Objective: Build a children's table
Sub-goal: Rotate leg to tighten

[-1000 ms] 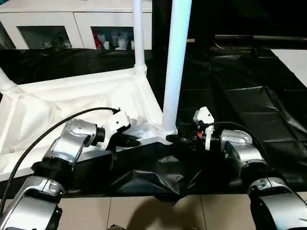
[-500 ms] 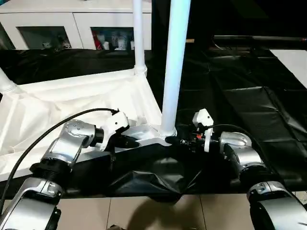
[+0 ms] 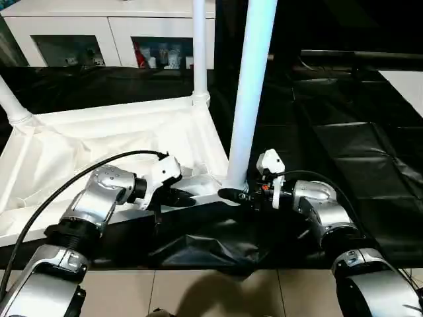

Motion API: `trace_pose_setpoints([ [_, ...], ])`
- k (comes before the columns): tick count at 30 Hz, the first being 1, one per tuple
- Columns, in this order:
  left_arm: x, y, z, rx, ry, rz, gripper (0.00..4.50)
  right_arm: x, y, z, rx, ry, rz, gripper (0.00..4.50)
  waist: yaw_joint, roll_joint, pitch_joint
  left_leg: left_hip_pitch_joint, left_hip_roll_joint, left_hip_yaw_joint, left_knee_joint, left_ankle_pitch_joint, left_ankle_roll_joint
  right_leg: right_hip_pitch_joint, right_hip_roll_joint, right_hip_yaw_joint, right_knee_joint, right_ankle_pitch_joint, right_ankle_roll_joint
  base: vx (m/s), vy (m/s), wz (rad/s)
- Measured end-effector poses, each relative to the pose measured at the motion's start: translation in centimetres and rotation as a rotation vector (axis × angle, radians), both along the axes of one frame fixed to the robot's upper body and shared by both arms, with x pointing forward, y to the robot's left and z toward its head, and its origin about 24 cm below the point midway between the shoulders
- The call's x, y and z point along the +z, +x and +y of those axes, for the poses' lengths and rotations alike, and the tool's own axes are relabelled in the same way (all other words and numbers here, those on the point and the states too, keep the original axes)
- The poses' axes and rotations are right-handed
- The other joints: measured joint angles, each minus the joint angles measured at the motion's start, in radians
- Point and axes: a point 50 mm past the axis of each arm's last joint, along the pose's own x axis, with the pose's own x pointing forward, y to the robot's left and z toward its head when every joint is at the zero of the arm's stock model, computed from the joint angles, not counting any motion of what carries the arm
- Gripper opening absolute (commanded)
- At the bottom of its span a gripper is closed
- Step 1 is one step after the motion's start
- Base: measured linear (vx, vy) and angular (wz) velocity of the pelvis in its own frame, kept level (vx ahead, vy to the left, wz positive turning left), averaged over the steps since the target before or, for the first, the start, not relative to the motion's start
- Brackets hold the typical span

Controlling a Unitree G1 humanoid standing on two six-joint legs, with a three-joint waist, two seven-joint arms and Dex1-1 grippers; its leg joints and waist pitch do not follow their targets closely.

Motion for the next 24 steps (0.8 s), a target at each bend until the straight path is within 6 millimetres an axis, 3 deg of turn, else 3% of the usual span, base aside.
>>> trace_pose_setpoints([
  [3, 0.0, 0.0, 0.0, 0.001, 0.000, 0.000, 0.00, 0.0, 0.0, 0.0, 0.000, -0.001, 0.004, 2.82, 0.000, 0.000, 0.000, 0.000, 0.000, 0.000, 0.000, 0.000, 0.000, 0.000, 0.000, 0.000, 0.000, 0.000, 0.000, 0.000, 0.000, 0.00],
  [12, -0.1, 0.2, 0.0, 0.039, 0.002, -0.003, 0.00, -0.3, 0.2, 0.4, -0.057, -0.009, -0.009, 2.70, -0.003, 0.000, 0.000, 0.001, 0.000, 0.000, 0.001, 0.000, 0.000, 0.001, 0.000, 0.000, 0.001, 0.000, 0.000, 0.000, 0.000, 0.00],
  [16, -0.4, 1.6, -1.5, 0.146, 0.013, -0.041, 0.00, -0.9, 1.1, 1.0, -0.337, 0.021, -0.004, 2.69, -0.009, 0.000, -0.001, 0.006, -0.001, 0.000, 0.001, 0.000, -0.001, 0.005, -0.001, 0.001, 0.001, 0.001, -0.002, 0.000, 0.000, 0.00],
  [19, -0.6, 2.9, -4.2, 0.233, 0.015, -0.075, 0.00, -0.9, 2.3, 0.9, -0.593, 0.019, 0.013, 2.68, -0.004, 0.000, 0.000, 0.006, -0.004, -0.001, 0.000, 0.000, 0.000, 0.007, -0.002, 0.003, -0.001, -0.002, 0.004, 0.000, 0.000, 0.00],
  [24, -0.8, 3.7, -7.9, 0.307, 0.014, -0.117, 0.00, -0.6, 3.4, 0.5, -0.859, -0.013, 0.024, 2.67, -0.005, 0.004, 0.000, 0.005, -0.012, -0.001, -0.003, 0.000, 0.000, 0.006, -0.011, 0.006, -0.002, -0.003, 0.005, 0.000, 0.000, 0.00],
])
